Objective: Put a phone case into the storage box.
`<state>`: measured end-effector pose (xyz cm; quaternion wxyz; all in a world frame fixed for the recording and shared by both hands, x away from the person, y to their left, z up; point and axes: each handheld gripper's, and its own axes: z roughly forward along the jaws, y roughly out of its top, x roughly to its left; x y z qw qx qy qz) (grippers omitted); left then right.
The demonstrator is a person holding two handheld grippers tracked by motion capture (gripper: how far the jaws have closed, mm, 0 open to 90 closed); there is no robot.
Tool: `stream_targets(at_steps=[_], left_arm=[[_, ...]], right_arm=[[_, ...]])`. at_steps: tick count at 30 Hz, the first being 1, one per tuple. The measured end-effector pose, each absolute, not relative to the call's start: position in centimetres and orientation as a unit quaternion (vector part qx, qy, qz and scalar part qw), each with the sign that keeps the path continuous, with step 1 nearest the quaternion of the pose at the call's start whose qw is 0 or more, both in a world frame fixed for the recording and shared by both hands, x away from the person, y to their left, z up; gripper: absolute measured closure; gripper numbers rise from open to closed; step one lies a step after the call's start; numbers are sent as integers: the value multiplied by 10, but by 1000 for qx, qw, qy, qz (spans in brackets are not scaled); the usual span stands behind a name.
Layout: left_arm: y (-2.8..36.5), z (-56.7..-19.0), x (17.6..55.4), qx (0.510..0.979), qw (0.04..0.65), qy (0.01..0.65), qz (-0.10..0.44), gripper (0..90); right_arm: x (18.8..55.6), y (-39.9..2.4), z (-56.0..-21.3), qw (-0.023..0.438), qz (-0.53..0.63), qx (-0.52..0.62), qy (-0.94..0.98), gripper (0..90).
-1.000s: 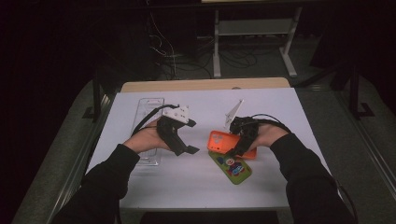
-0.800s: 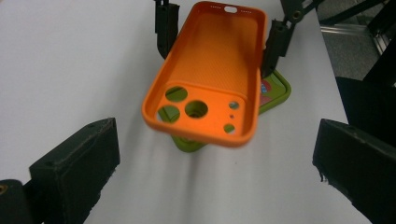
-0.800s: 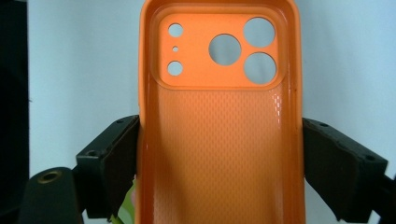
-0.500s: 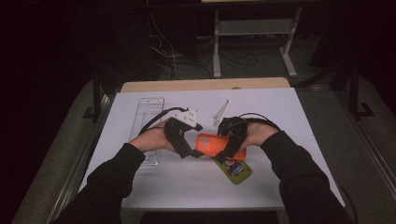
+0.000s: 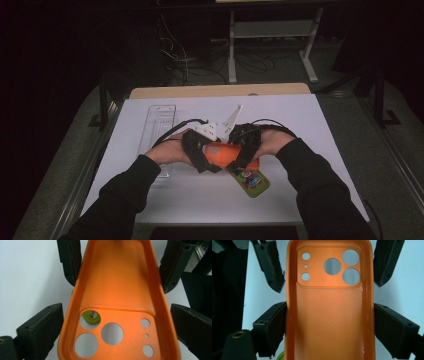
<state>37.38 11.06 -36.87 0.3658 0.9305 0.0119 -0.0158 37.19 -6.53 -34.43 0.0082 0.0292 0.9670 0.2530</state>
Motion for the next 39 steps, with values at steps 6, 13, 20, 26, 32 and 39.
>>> stream_targets(at_steps=[6,13,20,26,32,39], left_arm=[[111,-369,375,930,368,13,-17,84],[110,-369,374,929,369,9,-18,136],[111,-369,375,930,367,4,-31,154],[113,-368,374,926,374,18,-42,158],[117,-368,371,923,382,41,-30,159],[122,-372,367,928,363,81,-4,158]], right_arm=[[371,-65,-344,11,253,29,967,149],[371,-66,-344,8,250,30,968,149],[372,-66,-345,-1,248,30,968,148],[374,-67,-345,-25,262,39,964,130],[374,-75,-346,-17,276,63,959,5],[378,-99,-347,-8,305,112,946,4]])
